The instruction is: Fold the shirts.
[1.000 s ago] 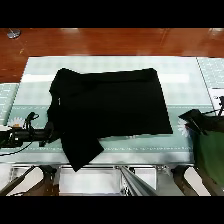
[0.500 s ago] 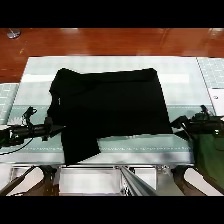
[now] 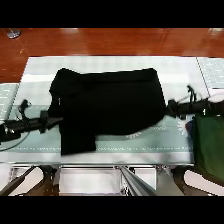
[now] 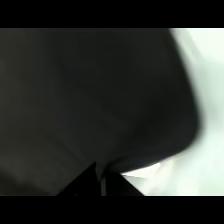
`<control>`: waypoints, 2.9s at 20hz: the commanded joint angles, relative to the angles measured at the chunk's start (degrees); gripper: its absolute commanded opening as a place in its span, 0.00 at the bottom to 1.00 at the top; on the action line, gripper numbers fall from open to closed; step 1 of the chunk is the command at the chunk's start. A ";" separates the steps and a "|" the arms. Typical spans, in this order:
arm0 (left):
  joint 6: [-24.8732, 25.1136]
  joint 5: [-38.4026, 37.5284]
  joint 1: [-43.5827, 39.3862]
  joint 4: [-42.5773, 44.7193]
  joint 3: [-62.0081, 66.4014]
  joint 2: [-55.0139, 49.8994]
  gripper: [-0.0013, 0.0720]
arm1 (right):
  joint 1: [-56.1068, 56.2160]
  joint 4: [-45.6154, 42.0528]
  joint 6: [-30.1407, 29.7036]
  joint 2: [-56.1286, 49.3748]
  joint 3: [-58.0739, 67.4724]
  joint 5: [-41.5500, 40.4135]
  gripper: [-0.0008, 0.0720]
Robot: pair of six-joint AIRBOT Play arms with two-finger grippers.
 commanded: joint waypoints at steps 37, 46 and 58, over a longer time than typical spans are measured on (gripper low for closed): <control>-12.83 20.55 -15.78 24.30 35.69 11.72 0.05 | 2.71 -20.00 9.97 23.67 21.18 -0.57 0.05; -18.47 42.16 -27.87 24.24 43.06 -22.97 0.05 | 2.71 -2.03 5.01 -20.20 38.16 -12.20 0.05; -18.82 16.59 -21.94 24.28 53.02 -30.14 0.05 | -1.05 0.52 1.38 -25.68 44.39 5.16 0.05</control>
